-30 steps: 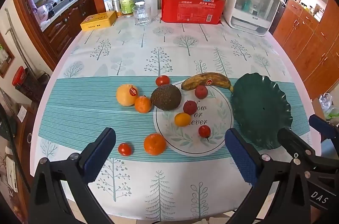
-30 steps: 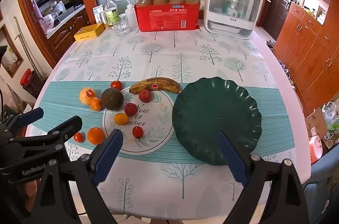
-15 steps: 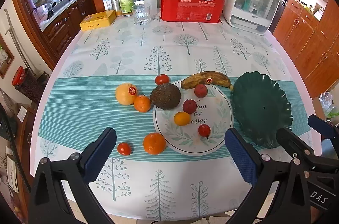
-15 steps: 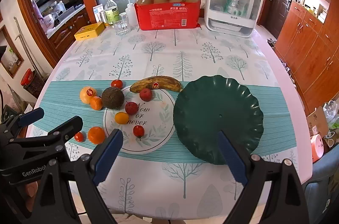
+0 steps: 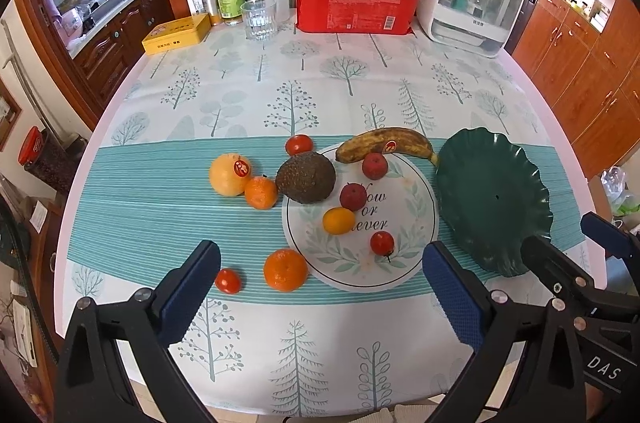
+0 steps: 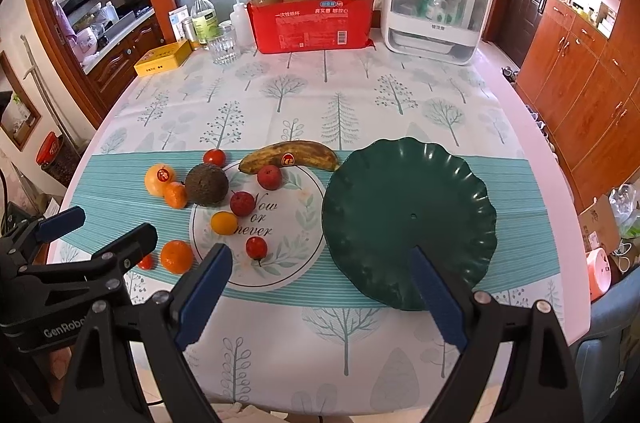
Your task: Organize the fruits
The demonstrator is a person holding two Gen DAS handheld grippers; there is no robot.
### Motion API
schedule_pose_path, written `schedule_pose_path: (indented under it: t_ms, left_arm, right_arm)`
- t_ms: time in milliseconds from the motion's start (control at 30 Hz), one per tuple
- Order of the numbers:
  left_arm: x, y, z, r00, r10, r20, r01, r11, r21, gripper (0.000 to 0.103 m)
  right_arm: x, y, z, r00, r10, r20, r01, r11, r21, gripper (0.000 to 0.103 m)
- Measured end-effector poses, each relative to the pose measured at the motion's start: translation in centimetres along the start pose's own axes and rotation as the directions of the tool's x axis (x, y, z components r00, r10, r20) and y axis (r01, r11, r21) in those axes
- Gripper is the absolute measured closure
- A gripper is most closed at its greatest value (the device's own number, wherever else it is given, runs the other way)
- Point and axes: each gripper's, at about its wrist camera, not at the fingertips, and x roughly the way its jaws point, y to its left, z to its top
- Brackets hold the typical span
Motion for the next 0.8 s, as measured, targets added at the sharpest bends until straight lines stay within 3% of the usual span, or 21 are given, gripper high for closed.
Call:
schedule_pose_path:
  t_ms: [800]
  left_arm:
    - [0.03, 0.56, -0.31, 1.000, 0.018, 0.003, -0.018, 1.000, -0.022, 0.002]
  right_arm:
    - [0.49, 0.39, -0.08, 1.000, 0.002, -0.012, -0.002, 1.000, -0.015, 0.012]
